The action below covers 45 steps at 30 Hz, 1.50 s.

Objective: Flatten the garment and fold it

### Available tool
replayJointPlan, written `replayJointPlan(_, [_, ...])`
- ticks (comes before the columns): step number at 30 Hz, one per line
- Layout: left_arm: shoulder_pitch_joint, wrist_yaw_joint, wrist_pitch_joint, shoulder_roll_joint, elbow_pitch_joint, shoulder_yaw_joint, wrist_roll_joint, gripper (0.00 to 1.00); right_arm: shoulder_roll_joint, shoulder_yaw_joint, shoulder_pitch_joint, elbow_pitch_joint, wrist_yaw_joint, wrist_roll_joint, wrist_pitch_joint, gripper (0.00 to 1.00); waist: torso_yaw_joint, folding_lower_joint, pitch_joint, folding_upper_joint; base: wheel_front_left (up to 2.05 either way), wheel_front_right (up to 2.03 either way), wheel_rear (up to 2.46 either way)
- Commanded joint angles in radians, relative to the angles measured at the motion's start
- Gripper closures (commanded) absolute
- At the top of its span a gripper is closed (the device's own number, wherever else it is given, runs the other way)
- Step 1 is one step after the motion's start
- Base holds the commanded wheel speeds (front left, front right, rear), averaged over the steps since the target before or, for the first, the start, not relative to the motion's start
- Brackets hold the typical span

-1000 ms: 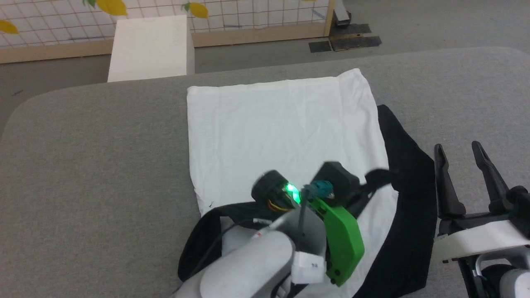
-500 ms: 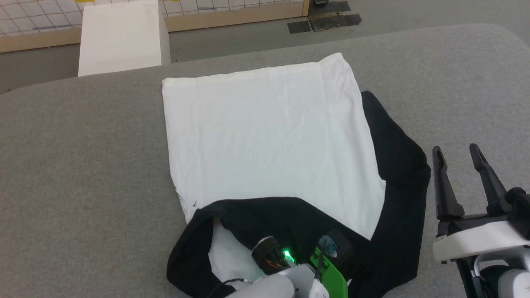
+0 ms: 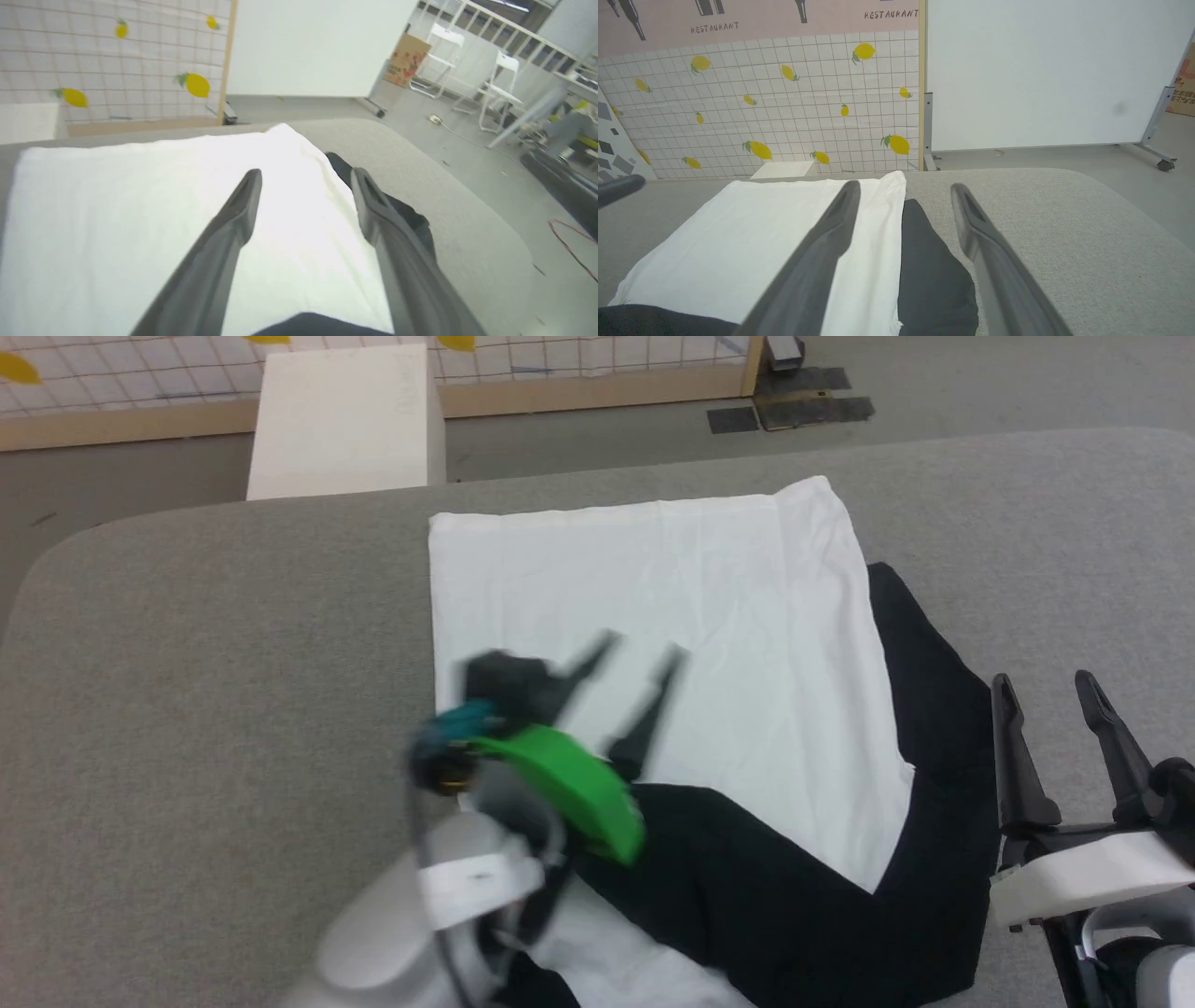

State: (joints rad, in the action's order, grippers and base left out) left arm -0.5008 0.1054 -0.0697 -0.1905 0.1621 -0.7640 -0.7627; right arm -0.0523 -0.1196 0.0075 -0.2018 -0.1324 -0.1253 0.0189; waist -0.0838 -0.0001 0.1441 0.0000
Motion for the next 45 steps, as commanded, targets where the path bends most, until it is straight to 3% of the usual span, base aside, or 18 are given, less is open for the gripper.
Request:
replayJointPlan(1, [0.03,0.026,-0.048,-0.03,-0.005,0.036,0.01,0.0,0.002,-0.006,0.006,0.007,0.002,0.006,0.005,0.0,0.013,0.0001,-0.004,0.0,0.0,0.0,0.0])
replayJointPlan(7, [0.119,0.107,-0.184,-0.139,0.002,0.206,0.064,0.0,-0.006,-0.024,-0.033,0.053,0.002,0.015,0.033,0.0,0.031,0.0001,0.012,0.0,0.0,0.0,0.0])
replayJointPlan(13, [0.219,0.122,-0.192,-0.159,-0.067,0.421,0.207,0.0,-0.037,-0.052,-0.117,0.138,0.002,0.008,0.085,0.0,0.044,0.0001,0.055,0.0,0.0,0.0,0.0])
replayJointPlan(19, [0.299,0.057,-0.192,-0.105,-0.115,0.587,0.318,0.0,-0.109,-0.081,-0.287,0.331,0.002,-0.028,0.182,0.0,0.064,0.0001,0.124,0.0,0.0,0.0,0.0])
replayJointPlan(27, [0.303,-0.027,-0.192,-0.025,-0.137,0.696,0.405,0.0,-0.185,-0.083,-0.518,0.557,0.002,-0.049,0.379,0.0,0.105,0.0001,0.227,0.0,0.0,0.0,0.0])
replayJointPlan(39, [0.268,-0.111,-0.192,0.062,-0.14,0.792,0.484,0.0,-0.284,0.079,-0.674,0.717,0.002,-0.132,0.562,0.0,0.147,0.0001,0.314,0.0,0.0,0.0,0.0])
replayJointPlan(40, [0.267,-0.117,-0.192,0.068,-0.138,0.799,0.49,0.0,-0.288,0.093,-0.676,0.727,0.002,-0.146,0.585,0.55,0.148,0.0001,0.315,0.0,0.0,0.0,0.0])
replayJointPlan(41, [0.267,-0.121,-0.192,0.072,-0.136,0.804,0.494,0.0,-0.291,0.099,-0.676,0.733,0.002,-0.153,0.603,0.7,0.148,0.0001,0.314,0.0,0.0,0.0,0.0])
replayJointPlan(42, [0.267,-0.125,-0.192,0.076,-0.135,0.809,0.498,0.0,-0.294,0.106,-0.674,0.734,0.002,-0.159,0.617,0.95,0.148,0.0001,0.312,0.0,0.0,0.0,0.0])
replayJointPlan(43, [0.268,-0.13,-0.192,0.081,-0.133,0.815,0.503,0.0,-0.299,0.111,-0.67,0.734,0.002,-0.164,0.626,1.0,0.147,0.0001,0.308,0.0,0.0,0.0,0.0])
replayJointPlan(45, [0.272,-0.138,-0.192,0.09,-0.128,0.823,0.512,0.0,-0.307,0.107,-0.66,0.727,0.002,-0.17,0.617,1.0,0.143,0.0001,0.296,0.0,0.0,0.0,0.0])
